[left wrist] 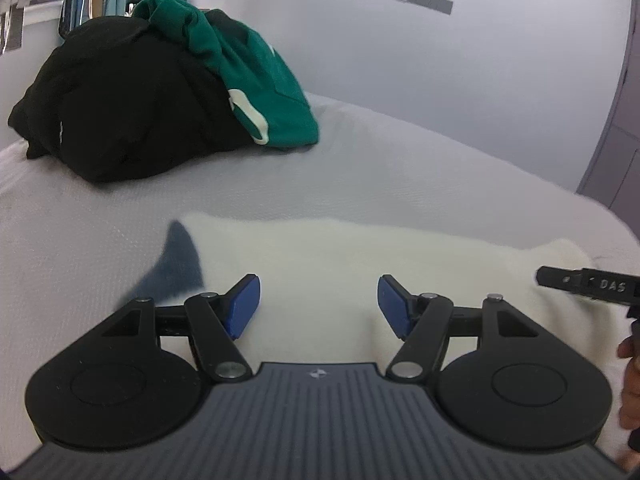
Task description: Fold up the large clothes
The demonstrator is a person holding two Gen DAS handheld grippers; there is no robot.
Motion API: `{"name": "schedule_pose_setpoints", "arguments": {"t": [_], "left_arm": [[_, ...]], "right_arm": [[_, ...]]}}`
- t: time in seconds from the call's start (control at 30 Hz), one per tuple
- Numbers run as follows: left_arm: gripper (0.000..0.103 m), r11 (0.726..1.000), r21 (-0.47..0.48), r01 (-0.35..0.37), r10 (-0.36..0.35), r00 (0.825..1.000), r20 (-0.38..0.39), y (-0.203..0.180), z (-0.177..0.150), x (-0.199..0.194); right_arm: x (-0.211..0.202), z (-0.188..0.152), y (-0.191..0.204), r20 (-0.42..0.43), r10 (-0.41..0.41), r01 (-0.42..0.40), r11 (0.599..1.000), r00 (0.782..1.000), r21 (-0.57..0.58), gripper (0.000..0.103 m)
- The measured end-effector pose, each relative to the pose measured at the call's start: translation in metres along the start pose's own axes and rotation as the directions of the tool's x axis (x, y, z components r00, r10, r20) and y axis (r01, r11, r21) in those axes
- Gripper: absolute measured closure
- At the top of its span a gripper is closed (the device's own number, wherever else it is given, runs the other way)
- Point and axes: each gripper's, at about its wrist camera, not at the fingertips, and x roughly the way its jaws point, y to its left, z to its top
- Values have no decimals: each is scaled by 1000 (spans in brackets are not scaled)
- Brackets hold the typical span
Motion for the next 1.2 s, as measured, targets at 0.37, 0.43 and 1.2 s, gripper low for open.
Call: {"name": "schedule_pose_setpoints", "arguments": {"t": [0.37, 0.43, 1.2], "left_arm": [[32, 998, -7, 57, -58, 998, -9, -27, -40, -55], [32, 998, -20, 62, -62, 998, -25, -28, -49, -60], [6, 804, -583, 115, -237, 962, -137, 40, -84, -19]], "right_arm": [[-61, -29, 31, -6, 88, -88, 996, 996, -12, 48], [-66, -36, 31, -22, 93, -93, 996, 995, 1, 48], [-33, -71, -1, -145, 239, -161, 897, 960, 412, 0]]}}
